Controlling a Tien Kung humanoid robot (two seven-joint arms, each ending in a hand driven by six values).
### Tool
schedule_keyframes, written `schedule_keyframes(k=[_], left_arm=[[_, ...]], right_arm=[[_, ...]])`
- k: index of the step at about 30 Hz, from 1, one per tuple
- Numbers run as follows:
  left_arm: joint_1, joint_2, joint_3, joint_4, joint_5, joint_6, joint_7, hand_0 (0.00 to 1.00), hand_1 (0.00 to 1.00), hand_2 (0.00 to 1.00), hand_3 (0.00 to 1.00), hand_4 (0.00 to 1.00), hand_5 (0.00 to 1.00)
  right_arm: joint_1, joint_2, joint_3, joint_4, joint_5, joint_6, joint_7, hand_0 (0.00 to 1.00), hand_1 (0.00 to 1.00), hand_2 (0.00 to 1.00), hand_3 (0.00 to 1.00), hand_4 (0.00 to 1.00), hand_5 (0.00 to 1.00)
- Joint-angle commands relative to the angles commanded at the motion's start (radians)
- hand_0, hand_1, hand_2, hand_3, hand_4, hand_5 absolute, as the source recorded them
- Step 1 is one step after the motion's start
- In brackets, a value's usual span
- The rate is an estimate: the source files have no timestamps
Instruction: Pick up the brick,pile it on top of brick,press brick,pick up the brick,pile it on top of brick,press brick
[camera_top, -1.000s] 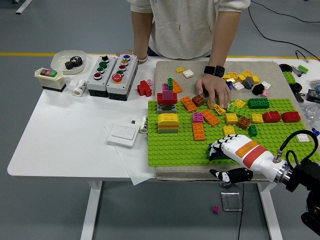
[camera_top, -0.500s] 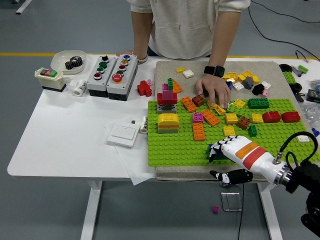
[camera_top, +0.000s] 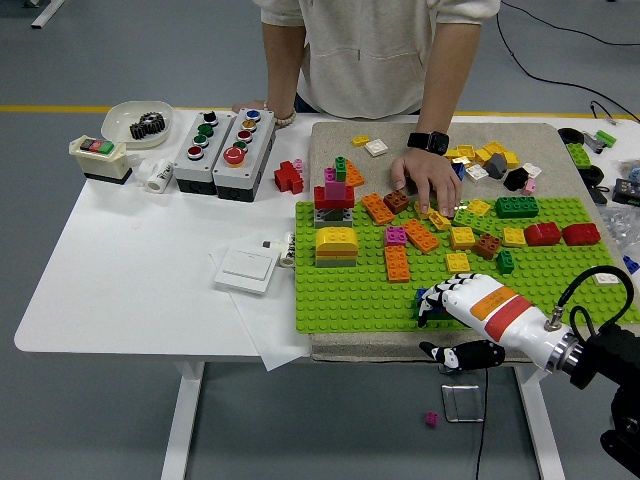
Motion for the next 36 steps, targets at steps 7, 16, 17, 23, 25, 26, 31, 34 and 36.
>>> schedule_keyframes(k=[7, 16, 17, 23, 25, 26, 31, 34, 36], left_arm=[[0.001, 0.0, -0.003, 0.0, 0.005, -0.001, 0.001, 0.759, 0.722, 0.73, 0.587, 0.641, 0.662], [-0.001, 0.0, 0.001, 0.0, -0.003, -0.001, -0.002, 0.759, 0.722, 0.73, 0.586, 0.641, 0.662], [-0.001, 0.0, 0.001, 0.0, -0.003, -0.001, -0.002, 0.759, 0.722, 0.73, 0.586, 0.641, 0.662], [-0.003, -0.001, 0.002, 0.0, -0.006, -0.001, -0.002, 0.76, 0.723, 0.73, 0.587, 0.641, 0.663], [-0.004, -0.002, 0.003, 0.0, -0.008, -0.001, -0.003, 0.76, 0.723, 0.73, 0.587, 0.641, 0.663], [-0.004, -0.001, 0.003, 0.0, -0.007, -0.001, -0.003, 0.76, 0.723, 0.73, 0.587, 0.641, 0.663], [-0.005, -0.001, 0.003, 0.0, -0.008, -0.002, -0.003, 0.759, 0.723, 0.73, 0.587, 0.641, 0.662], [-0.006, -0.001, 0.004, 0.0, -0.01, -0.002, -0.003, 0.759, 0.722, 0.729, 0.587, 0.642, 0.662], [-0.006, -0.001, 0.004, 0.0, -0.011, -0.002, -0.004, 0.759, 0.722, 0.729, 0.587, 0.642, 0.662]], right_arm=[[0.0, -0.004, 0.037, 0.026, 0.01, -0.013, 0.003, 0.721, 0.662, 0.688, 0.542, 0.683, 0.459], [0.011, 0.009, 0.05, 0.0, 0.018, -0.02, 0.008, 0.721, 0.666, 0.689, 0.544, 0.682, 0.456], [0.012, 0.01, 0.047, -0.006, 0.018, -0.02, 0.008, 0.721, 0.666, 0.689, 0.544, 0.682, 0.456], [0.013, 0.017, 0.044, -0.023, 0.02, -0.019, 0.01, 0.725, 0.666, 0.693, 0.546, 0.682, 0.451], [0.011, 0.018, 0.045, -0.024, 0.019, -0.018, 0.01, 0.725, 0.666, 0.693, 0.546, 0.682, 0.451], [0.011, 0.018, 0.044, -0.024, 0.019, -0.018, 0.009, 0.725, 0.666, 0.693, 0.546, 0.682, 0.451], [0.011, 0.018, 0.04, -0.027, 0.019, -0.015, 0.009, 0.726, 0.667, 0.692, 0.546, 0.682, 0.452], [0.011, 0.017, 0.037, -0.028, 0.018, -0.012, 0.007, 0.727, 0.667, 0.691, 0.545, 0.681, 0.448], [0.011, 0.017, 0.035, -0.029, 0.018, -0.01, 0.006, 0.727, 0.667, 0.691, 0.545, 0.681, 0.448]])
